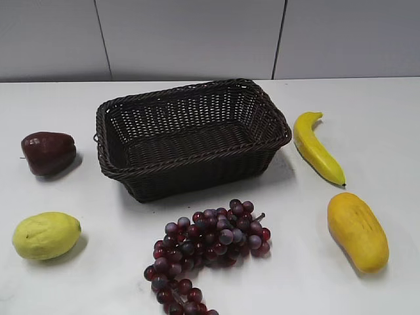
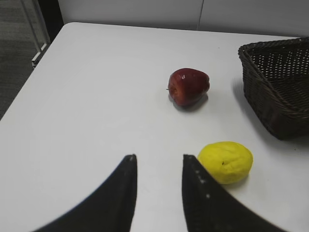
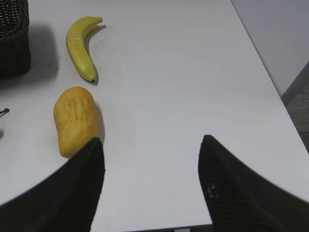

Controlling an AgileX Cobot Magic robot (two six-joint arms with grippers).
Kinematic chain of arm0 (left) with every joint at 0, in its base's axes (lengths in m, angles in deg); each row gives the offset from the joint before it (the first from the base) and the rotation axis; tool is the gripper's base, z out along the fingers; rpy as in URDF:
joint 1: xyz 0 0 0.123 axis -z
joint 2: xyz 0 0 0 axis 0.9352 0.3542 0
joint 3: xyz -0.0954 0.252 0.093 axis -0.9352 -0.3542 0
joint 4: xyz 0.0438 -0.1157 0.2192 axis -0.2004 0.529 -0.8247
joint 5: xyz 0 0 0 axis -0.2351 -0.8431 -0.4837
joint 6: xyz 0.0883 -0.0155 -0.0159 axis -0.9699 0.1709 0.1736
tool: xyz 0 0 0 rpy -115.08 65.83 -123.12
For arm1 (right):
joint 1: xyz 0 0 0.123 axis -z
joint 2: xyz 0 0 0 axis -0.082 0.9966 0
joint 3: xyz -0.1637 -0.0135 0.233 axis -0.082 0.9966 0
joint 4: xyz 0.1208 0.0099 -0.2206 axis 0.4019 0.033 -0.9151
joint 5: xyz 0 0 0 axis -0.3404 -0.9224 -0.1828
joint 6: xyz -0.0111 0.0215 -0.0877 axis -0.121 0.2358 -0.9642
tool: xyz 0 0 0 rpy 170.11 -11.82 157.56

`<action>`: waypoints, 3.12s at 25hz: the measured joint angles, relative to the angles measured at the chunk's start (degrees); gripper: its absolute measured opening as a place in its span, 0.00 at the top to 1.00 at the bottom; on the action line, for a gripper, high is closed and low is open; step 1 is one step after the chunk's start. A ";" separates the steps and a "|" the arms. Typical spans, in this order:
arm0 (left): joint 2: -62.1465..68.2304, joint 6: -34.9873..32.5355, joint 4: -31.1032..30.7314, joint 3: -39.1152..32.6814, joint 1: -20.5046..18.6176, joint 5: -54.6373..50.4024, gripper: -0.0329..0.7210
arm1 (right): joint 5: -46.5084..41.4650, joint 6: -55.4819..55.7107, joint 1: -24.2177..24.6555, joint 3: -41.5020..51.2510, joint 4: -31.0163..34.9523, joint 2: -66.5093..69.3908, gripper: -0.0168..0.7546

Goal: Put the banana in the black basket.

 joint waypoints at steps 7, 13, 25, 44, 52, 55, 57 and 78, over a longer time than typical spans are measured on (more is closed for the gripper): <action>0.00 0.00 0.00 0.00 0.00 0.00 0.64 | 4.91 0.00 0.00 -1.31 0.54 1.36 0.33; 0.00 0.01 0.00 0.00 0.00 0.00 0.64 | 21.09 0.00 0.00 -1.07 1.13 9.94 0.15; 0.00 -0.04 0.00 0.00 0.00 0.00 0.64 | 45.21 0.00 0.00 -4.54 0.19 40.16 0.12; 0.00 -0.05 0.00 0.00 0.00 0.00 0.64 | 22.95 -1.50 -6.54 -41.08 3.88 87.40 0.16; 0.00 -0.06 0.00 0.00 0.00 0.00 0.64 | 18.40 -1.74 -8.87 -48.40 6.53 101.82 0.17; 0.00 0.02 0.00 0.00 0.00 0.00 0.64 | 17.70 -2.56 -8.87 -49.92 7.22 106.18 0.17; 0.00 -0.01 0.00 0.00 0.00 0.00 0.64 | 17.57 -2.72 -8.87 -50.74 7.58 108.63 0.18; 0.00 0.03 0.00 0.00 0.00 0.00 0.64 | 18.42 -4.70 -8.87 -52.34 9.82 121.56 0.23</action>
